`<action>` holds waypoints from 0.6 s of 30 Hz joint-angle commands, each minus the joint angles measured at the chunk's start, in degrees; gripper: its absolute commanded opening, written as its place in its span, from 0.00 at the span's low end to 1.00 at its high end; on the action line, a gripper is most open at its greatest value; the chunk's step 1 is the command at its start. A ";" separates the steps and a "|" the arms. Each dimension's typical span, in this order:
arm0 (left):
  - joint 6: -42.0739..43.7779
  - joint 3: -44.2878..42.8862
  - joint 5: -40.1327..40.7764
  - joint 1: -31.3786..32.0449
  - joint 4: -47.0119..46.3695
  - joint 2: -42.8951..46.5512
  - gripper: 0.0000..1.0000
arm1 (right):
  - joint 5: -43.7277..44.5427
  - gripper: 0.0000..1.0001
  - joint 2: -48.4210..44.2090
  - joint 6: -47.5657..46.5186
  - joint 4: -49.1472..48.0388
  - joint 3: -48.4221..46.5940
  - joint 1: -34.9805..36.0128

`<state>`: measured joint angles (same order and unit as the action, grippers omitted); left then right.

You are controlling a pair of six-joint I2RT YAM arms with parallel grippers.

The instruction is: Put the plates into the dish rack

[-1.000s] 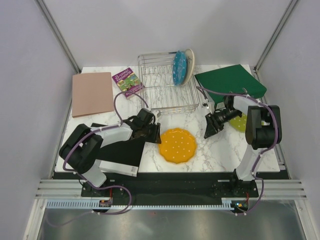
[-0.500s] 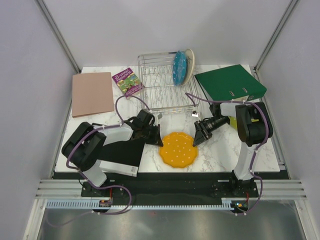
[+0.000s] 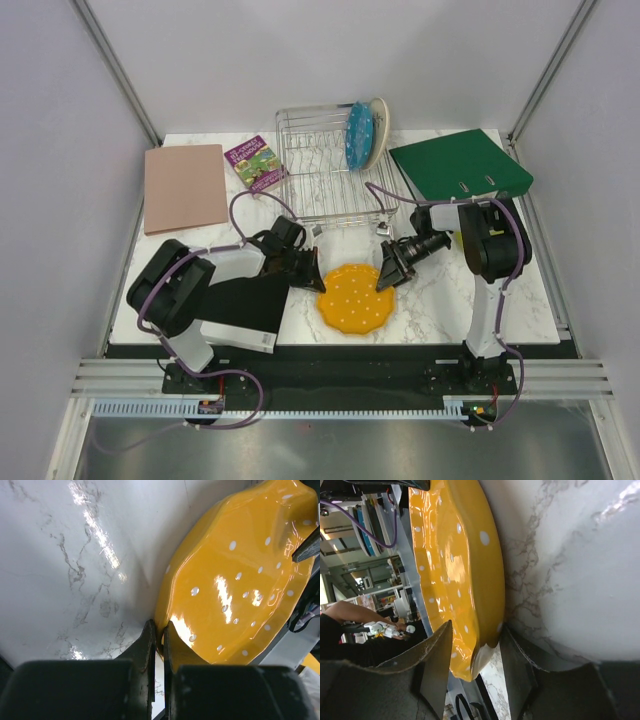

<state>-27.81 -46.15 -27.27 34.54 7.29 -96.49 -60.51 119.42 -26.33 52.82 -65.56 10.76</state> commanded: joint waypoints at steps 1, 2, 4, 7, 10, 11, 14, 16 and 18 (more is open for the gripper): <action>-5.41 -2.80 -2.27 0.52 -4.92 -1.86 0.02 | 1.89 0.50 3.45 -3.20 -6.59 -0.09 3.47; -5.41 -2.80 -2.00 0.52 -4.92 -1.86 0.02 | 1.80 0.48 3.28 -3.29 -6.67 0.08 3.47; -5.15 -2.72 -1.56 0.44 -4.65 -1.60 0.02 | 2.24 0.40 2.23 -3.82 -6.50 0.52 3.56; -5.32 -2.19 -1.21 0.52 -4.56 -1.07 0.02 | 2.68 0.22 0.48 -4.70 -6.59 1.40 3.56; -4.97 -2.36 -0.60 0.44 -3.34 -0.55 0.12 | 4.43 0.00 -1.98 -5.40 -6.50 2.36 3.39; -4.54 -2.63 -0.33 0.35 -2.64 -0.20 0.19 | 4.78 0.00 -2.86 -5.66 -6.32 2.63 3.30; -2.43 -3.33 0.02 -1.23 -0.09 1.73 0.44 | 6.63 0.00 -6.99 -6.98 -4.66 2.28 3.03; -0.76 -3.85 -0.24 -3.60 2.45 3.32 0.50 | 7.16 0.00 -9.62 -8.82 -1.16 1.49 2.95; 1.52 -6.48 -1.21 -6.84 6.31 6.04 0.51 | 7.95 0.00 -11.56 -9.61 1.48 -0.53 3.03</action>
<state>-29.34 -47.66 -28.73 32.93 8.84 -95.74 -55.61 113.84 -28.97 51.05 -63.53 13.23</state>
